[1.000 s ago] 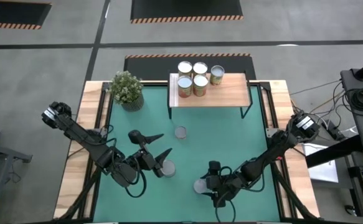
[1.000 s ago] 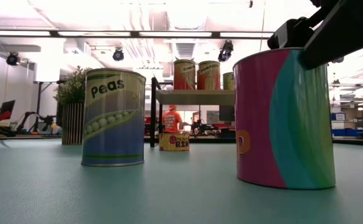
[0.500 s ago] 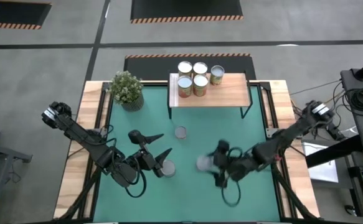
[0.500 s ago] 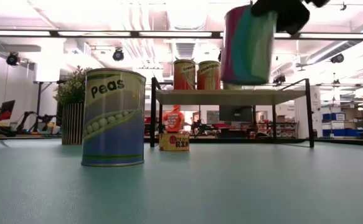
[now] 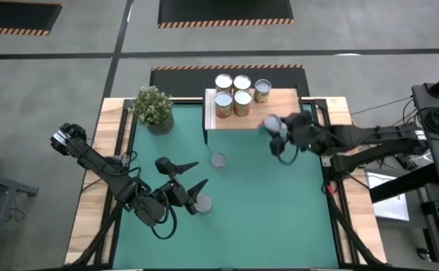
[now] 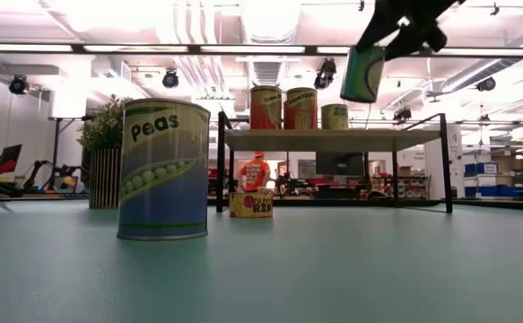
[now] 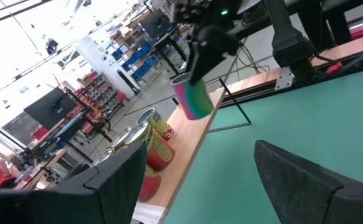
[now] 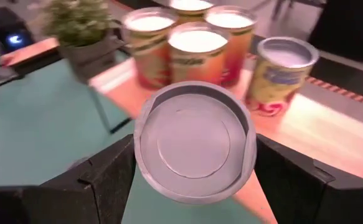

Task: Pick and place cans onto a shelf
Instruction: Put the canned chicken soup on the shelf

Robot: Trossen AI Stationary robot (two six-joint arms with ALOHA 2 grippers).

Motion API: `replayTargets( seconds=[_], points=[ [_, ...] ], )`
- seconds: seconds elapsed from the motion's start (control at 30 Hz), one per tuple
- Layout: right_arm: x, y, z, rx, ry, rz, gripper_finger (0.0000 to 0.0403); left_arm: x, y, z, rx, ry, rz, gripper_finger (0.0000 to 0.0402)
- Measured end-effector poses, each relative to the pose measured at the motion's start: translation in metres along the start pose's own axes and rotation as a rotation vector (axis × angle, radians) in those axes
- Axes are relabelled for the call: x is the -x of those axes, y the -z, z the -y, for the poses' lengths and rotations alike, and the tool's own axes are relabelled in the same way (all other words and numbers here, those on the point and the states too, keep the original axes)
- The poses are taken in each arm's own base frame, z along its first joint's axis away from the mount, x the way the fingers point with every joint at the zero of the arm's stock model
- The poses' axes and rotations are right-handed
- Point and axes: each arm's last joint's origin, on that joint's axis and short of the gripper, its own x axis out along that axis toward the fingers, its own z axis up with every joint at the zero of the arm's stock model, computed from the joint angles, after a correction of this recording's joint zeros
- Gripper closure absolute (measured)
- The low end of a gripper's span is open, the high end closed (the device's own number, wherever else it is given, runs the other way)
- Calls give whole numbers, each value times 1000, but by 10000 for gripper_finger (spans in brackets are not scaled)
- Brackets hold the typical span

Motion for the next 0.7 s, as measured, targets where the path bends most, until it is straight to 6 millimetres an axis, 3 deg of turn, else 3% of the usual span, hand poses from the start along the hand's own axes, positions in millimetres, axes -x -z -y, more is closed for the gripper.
replayTargets(
  seconds=[0.4, 0.7],
  points=[
    [-46, -31, 23, -65, 206, -105, 117, 0, 0, 0, -11, 0, 0, 122],
    [-70, -40, 16, -63, 267, -178, 117, 0, 0, 0, -11, 0, 0, 122]
  ],
)
